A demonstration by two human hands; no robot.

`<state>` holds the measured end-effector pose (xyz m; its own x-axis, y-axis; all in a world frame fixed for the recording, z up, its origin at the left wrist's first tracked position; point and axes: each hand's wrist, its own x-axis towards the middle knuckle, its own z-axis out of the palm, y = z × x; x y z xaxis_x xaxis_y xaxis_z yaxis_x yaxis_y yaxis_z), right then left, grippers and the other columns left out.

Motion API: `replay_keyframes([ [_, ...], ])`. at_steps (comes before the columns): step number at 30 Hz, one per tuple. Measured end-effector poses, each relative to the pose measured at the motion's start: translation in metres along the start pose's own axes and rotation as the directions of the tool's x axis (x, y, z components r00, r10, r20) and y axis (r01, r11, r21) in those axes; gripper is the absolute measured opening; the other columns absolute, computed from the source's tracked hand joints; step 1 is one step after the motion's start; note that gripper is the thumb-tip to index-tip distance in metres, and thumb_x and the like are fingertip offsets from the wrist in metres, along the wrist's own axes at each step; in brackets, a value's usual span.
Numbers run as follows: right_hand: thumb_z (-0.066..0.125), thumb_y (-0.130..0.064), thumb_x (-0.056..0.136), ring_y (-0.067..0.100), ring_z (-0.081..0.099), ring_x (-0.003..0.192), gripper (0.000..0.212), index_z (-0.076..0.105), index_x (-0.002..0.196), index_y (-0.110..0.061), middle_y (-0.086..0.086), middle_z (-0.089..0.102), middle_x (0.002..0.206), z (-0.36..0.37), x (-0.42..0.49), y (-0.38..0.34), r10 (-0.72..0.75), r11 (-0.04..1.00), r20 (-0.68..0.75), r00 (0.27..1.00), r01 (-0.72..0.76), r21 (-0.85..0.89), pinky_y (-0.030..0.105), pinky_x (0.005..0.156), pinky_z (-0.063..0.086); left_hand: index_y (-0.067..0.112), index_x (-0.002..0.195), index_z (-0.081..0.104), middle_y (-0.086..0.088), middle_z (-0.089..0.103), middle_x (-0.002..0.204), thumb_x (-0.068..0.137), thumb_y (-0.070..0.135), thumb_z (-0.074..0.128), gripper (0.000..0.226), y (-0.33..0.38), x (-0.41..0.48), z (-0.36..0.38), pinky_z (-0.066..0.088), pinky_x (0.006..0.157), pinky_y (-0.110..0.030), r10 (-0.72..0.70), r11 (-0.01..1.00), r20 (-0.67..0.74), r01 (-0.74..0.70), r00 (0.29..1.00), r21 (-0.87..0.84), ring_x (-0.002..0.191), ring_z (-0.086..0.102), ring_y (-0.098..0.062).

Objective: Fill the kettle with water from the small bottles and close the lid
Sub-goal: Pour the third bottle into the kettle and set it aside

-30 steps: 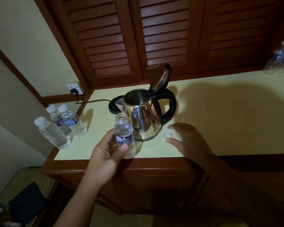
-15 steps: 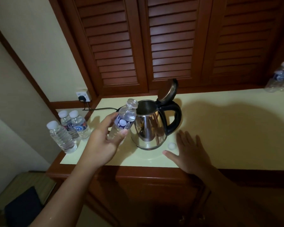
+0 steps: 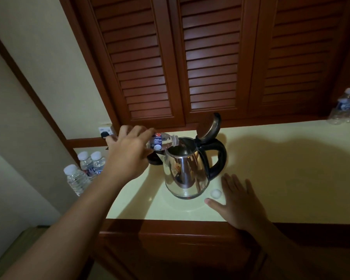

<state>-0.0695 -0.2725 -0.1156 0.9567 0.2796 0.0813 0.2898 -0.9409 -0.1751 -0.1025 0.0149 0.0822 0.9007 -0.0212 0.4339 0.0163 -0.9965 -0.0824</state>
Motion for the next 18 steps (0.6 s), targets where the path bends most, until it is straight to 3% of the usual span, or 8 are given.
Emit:
replay_keyframes([
  [5, 0.003, -0.093, 0.080, 0.024, -0.001, 0.157, 0.113, 0.005, 0.162, -0.015, 0.006, 0.003, 0.171, 0.000, 0.000, 0.000, -0.003, 1.000, -0.016, 1.000, 0.003, -0.007, 0.054, 0.126, 0.001, 0.033, 0.153, 0.045, 0.002, 0.050, 0.149, 0.085, 0.015, 0.078, 0.078, 0.004, 0.008, 0.000, 0.042, 0.094, -0.057, 0.072, 0.992, -0.003, -0.071, 0.997, 0.101, 0.140, 0.033, -0.031],
  [9, 0.006, -0.093, 0.081, 0.023, -0.001, 0.157, 0.113, 0.007, 0.162, -0.015, 0.006, 0.004, 0.171, -0.002, -0.001, -0.001, -0.008, 1.000, -0.023, 1.000, 0.009, 0.017, 0.053, 0.126, 0.000, 0.030, 0.151, 0.048, -0.002, 0.052, 0.149, 0.079, 0.008, 0.078, 0.081, 0.011, 0.012, 0.001, 0.039, 0.102, -0.063, 0.142, 0.979, -0.030, -0.136, 0.989, 0.154, 0.143, 0.035, -0.035],
  [18, 0.011, -0.090, 0.084, 0.023, 0.001, 0.157, 0.108, 0.013, 0.161, -0.015, 0.005, 0.007, 0.170, -0.001, -0.002, 0.001, -0.025, 0.999, -0.046, 0.999, 0.026, 0.025, 0.053, 0.126, 0.000, 0.023, 0.149, 0.050, -0.009, 0.052, 0.150, 0.068, 0.013, 0.086, 0.089, 0.019, 0.015, 0.003, 0.034, 0.107, -0.072, 0.235, 0.934, -0.006, -0.224, 0.972, 0.277, 0.147, 0.034, -0.040],
])
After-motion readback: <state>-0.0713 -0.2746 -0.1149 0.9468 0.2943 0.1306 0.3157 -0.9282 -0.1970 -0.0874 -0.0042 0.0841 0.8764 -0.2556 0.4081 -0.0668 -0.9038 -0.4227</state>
